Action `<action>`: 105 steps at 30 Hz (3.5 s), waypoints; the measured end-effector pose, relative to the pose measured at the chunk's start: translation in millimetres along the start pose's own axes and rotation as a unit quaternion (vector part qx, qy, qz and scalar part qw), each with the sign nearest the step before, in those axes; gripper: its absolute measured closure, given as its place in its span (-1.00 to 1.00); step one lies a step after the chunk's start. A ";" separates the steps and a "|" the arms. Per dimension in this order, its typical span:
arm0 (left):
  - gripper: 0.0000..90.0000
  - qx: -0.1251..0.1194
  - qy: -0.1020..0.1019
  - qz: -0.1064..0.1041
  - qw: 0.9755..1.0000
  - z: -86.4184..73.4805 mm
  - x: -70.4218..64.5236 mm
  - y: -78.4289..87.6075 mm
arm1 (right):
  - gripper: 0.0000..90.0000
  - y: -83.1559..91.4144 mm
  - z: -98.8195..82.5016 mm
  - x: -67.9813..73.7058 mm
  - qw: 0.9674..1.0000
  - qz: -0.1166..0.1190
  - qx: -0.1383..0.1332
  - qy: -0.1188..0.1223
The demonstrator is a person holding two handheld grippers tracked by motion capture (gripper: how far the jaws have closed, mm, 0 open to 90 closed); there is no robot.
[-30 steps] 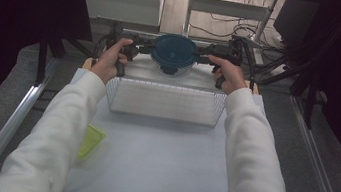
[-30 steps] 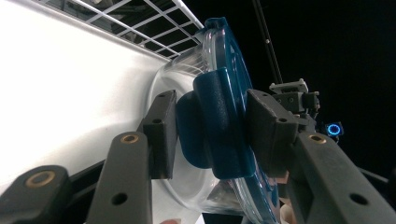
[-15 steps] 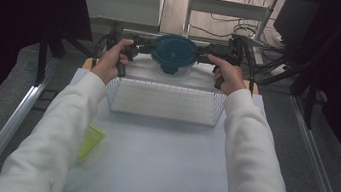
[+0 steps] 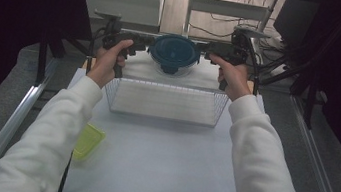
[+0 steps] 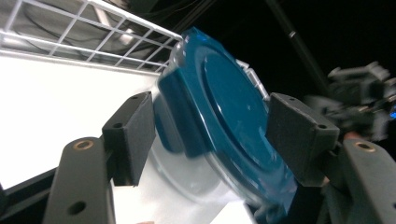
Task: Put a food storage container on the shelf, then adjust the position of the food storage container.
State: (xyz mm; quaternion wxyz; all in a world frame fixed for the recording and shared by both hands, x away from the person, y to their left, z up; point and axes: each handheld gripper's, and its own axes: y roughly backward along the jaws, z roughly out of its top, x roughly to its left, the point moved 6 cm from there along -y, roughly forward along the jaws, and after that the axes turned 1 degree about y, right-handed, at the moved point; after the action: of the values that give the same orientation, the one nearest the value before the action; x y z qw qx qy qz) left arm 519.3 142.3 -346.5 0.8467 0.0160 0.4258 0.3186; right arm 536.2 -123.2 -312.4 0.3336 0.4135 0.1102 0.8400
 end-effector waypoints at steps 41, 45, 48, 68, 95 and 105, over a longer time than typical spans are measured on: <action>-0.35 0.121 -0.193 0.042 0.973 -256.6 -22.2 83.2 | -0.31 88.5 -227.5 -15.8 0.965 0.021 0.054 0.256; -0.35 0.127 -0.179 0.046 0.974 -268.5 -12.7 81.8 | -0.31 90.6 -245.4 -27.6 0.967 0.019 0.060 0.248; -0.35 0.133 -0.182 0.053 0.973 -273.7 -7.0 82.6 | -0.31 89.9 -257.5 -36.9 0.967 0.015 0.068 0.247; -0.37 0.116 -0.192 0.074 0.972 -269.2 -5.3 104.8 | -0.32 81.9 -272.2 -48.3 0.962 -0.010 0.092 0.258; 1.00 0.252 -0.161 0.208 0.931 -304.9 74.5 188.6 | -0.36 73.0 -277.4 -56.4 0.967 -0.011 0.108 0.231; 1.00 0.254 -0.157 0.215 0.930 -304.0 85.7 164.9 | -0.37 72.9 -277.6 -59.9 0.968 -0.018 0.108 0.226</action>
State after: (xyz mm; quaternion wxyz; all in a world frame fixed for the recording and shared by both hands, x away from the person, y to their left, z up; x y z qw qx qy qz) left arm 247.5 246.8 -551.8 0.7814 0.3720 0.3404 0.3676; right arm 314.8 -191.9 -491.8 0.2686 0.2448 0.2803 0.8885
